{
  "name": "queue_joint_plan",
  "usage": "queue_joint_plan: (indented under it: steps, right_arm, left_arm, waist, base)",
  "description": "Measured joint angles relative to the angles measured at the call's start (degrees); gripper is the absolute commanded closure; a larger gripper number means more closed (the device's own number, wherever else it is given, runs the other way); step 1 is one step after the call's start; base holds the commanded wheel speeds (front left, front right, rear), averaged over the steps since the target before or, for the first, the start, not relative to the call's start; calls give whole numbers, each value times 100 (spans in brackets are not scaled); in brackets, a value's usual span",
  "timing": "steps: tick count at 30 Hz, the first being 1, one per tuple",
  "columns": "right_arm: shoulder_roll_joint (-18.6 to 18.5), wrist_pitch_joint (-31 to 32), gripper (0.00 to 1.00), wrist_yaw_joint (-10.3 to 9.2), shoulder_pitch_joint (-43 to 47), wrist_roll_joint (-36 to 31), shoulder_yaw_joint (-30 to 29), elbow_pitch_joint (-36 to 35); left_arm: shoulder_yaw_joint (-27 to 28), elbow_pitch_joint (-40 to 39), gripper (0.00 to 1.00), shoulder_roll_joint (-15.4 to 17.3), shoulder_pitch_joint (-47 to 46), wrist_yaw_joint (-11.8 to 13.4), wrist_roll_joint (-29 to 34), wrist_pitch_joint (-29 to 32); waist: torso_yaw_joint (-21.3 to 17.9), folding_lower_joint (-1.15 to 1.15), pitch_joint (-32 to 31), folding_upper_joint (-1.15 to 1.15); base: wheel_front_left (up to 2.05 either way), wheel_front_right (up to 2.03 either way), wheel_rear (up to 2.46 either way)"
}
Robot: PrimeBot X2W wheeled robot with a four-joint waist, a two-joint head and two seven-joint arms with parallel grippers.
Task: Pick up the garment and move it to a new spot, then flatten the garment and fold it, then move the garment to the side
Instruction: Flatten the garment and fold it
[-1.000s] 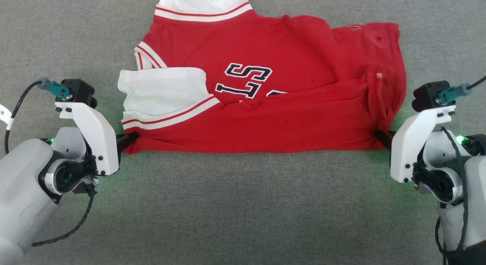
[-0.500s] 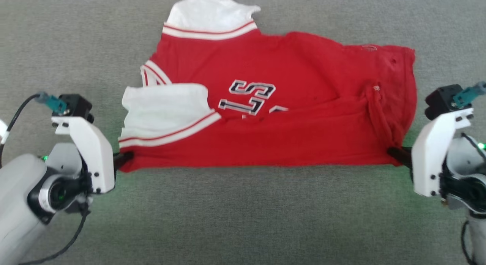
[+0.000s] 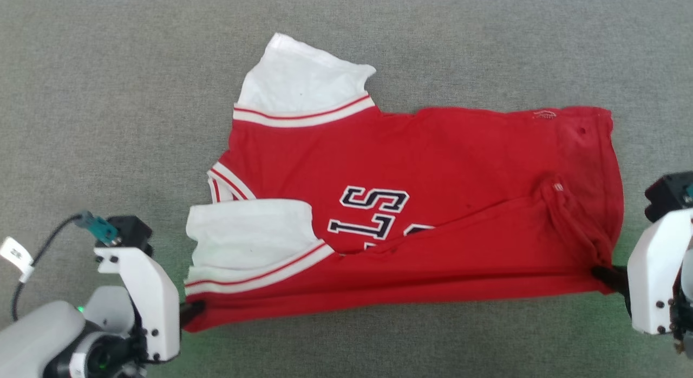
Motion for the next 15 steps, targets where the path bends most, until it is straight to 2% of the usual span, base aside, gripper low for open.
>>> queue_joint_plan:
  steps: [3,4,5,6,7,8,12,15]
  right_arm:
    - [84,-162,100,0,123,-126,-14,125]
    - [92,-257,88,-1,128,-156,29,211]
    - [103,-356,71,0,132,-185,76,278]
    - [141,-471,53,-1,132,-187,89,382]
    - [177,-558,29,-1,132,-187,120,481]
    - [191,-655,0,-1,130,-196,166,556]
    - [234,-967,0,-1,97,-202,294,715]
    - [183,-1213,0,-1,96,-194,345,611]
  left_arm:
    - [-68,67,100,-118,63,-1,-5,-18]
    - [-82,137,90,-169,63,-11,-4,-29]
    - [-90,212,69,-209,62,-24,-2,-30]
    - [-98,294,42,-246,58,-67,-1,-30]
    - [-109,369,0,-285,51,-99,-1,-25]
    - [-109,437,0,-336,35,-137,0,-25]
    - [-118,510,0,-374,-84,-219,47,40]
    - [-74,415,0,-157,-230,-157,154,82]
  waist:
    - [15,0,10,0]
    - [14,0,8,0]
    - [8,0,4,0]
    - [2,0,-2,0]
    - [-4,0,-10,0]
    - [-11,0,-25,0]
    - [-72,0,-92,0]
    - [-149,0,-159,0]
  base:
    - [0,0,0]
    - [0,0,0]
    - [0,0,0]
    - [0,0,0]
    - [0,0,0]
    - [0,0,0]
    - [0,0,0]
    - [0,0,0]
